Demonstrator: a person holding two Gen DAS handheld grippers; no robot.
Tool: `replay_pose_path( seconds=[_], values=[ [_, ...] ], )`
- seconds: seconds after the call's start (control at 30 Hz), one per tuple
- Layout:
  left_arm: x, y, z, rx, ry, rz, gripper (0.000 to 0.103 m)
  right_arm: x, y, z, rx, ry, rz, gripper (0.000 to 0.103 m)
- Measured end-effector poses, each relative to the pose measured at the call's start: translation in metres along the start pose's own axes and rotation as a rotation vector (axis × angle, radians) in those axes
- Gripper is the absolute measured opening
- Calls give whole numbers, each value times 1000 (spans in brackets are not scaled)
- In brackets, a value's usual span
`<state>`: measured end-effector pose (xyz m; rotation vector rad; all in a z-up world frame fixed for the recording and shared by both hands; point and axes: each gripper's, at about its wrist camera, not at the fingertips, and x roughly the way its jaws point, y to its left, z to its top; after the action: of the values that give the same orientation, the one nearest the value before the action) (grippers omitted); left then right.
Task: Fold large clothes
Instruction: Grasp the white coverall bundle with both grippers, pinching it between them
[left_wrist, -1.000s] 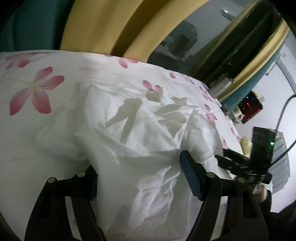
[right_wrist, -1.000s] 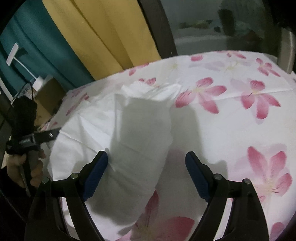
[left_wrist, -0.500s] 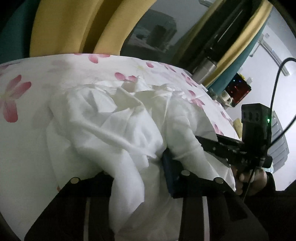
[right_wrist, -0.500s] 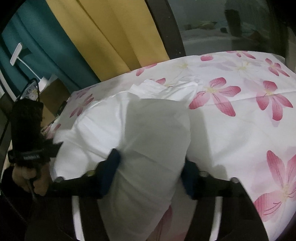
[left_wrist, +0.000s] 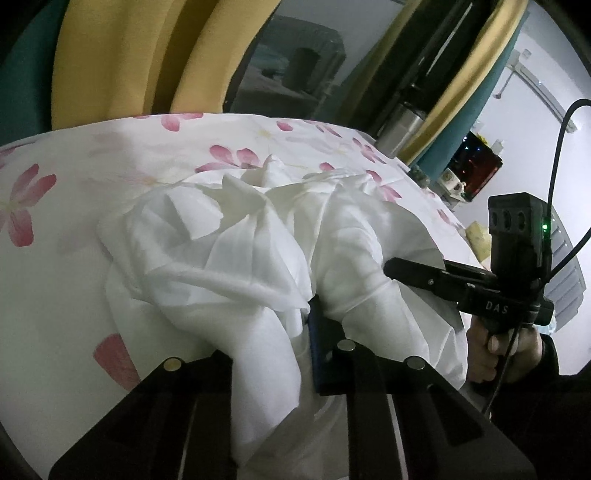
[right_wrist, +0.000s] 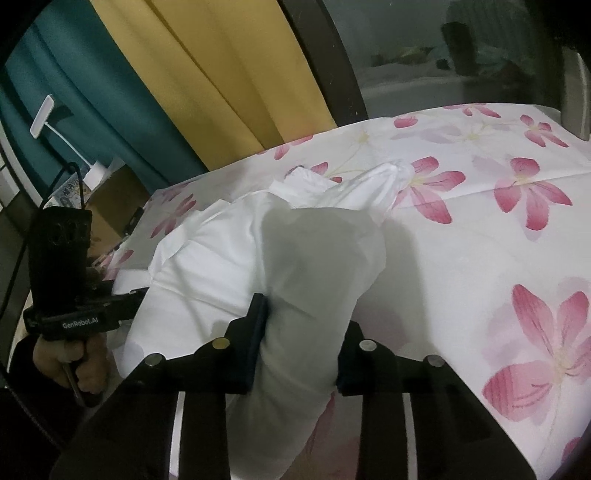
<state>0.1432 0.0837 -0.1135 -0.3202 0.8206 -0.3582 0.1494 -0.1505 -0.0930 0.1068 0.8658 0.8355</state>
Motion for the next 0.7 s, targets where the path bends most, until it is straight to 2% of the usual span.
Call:
replay_pose_path(
  seconds=[0.23,0.5,0.7],
  values=[
    [-2,-22,-3,24,-12,-21,11,-22,-1,-5,-6,-38,-15,24],
    [-18,-52,-1,64,-87,-29,8,-53,5,-6,-26,-96,-6,21],
    [-35,-61,-2,75,-124,-31,8,-72,15,-5,-59,-137,5,19]
  ],
)
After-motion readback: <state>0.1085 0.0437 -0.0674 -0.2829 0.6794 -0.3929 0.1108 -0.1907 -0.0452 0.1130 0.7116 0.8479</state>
